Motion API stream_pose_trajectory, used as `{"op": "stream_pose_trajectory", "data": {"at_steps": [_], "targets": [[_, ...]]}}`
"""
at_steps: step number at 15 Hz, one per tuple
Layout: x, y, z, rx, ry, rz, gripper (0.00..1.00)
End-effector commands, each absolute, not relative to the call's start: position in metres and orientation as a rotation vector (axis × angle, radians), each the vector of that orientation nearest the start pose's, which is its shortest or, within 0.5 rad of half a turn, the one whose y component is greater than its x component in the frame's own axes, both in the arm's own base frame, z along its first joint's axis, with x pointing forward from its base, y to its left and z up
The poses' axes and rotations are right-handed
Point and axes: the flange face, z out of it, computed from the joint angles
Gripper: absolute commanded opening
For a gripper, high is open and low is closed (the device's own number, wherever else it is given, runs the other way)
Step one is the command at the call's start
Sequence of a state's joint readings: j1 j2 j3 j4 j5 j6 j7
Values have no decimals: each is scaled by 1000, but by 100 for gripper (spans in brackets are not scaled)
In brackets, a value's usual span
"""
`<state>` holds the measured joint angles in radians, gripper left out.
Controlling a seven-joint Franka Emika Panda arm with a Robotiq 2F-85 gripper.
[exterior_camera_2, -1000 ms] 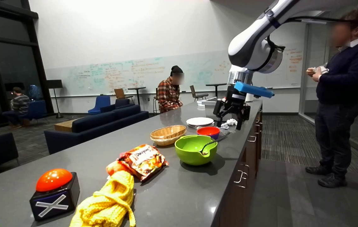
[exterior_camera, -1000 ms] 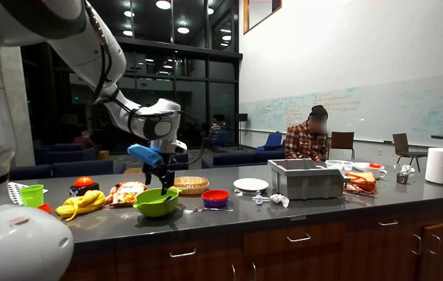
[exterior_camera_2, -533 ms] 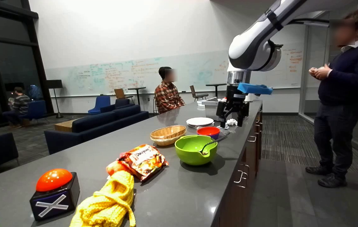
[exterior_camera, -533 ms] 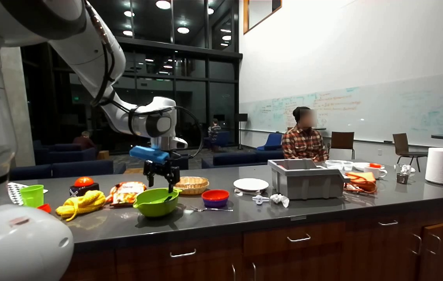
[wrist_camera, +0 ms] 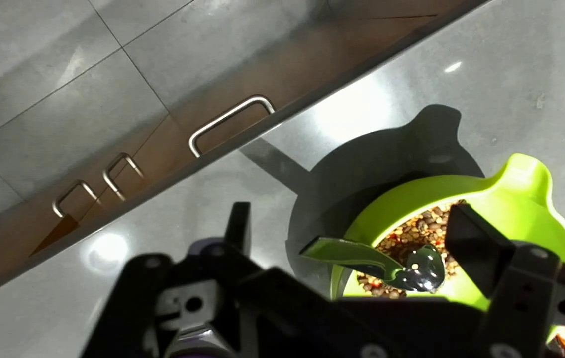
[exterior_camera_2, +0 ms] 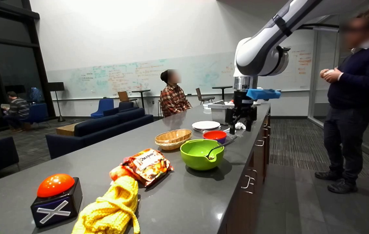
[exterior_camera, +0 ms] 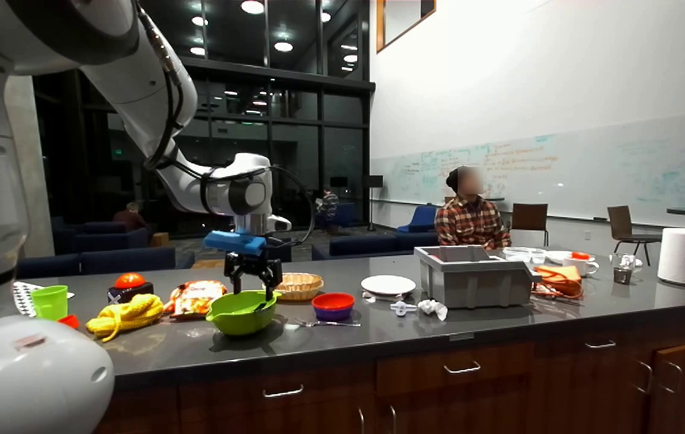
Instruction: Stir the contents of the green bowl
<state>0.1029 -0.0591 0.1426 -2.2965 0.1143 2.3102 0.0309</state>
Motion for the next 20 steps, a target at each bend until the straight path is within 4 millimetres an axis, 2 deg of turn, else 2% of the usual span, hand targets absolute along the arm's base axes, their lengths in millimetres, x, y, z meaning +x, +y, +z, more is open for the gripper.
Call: {"op": "stream_pose_trajectory", "data": {"at_steps": [1, 6, 9, 11, 12, 17, 18, 20], "targets": [[508, 115, 367, -3049, -168, -76, 100], [518, 102, 366, -3051, -115, -95, 100], [516, 110, 378, -3064, -166, -172, 100], [510, 119, 385, -3076, -217, -137, 100], [517, 113, 373, -3058, -187, -133, 100], [514, 121, 378, -3058, -217, -137, 100], [515, 120, 378, -3076, -267, -135, 100], [519, 117, 379, -3035, -498, -98, 100]]}}
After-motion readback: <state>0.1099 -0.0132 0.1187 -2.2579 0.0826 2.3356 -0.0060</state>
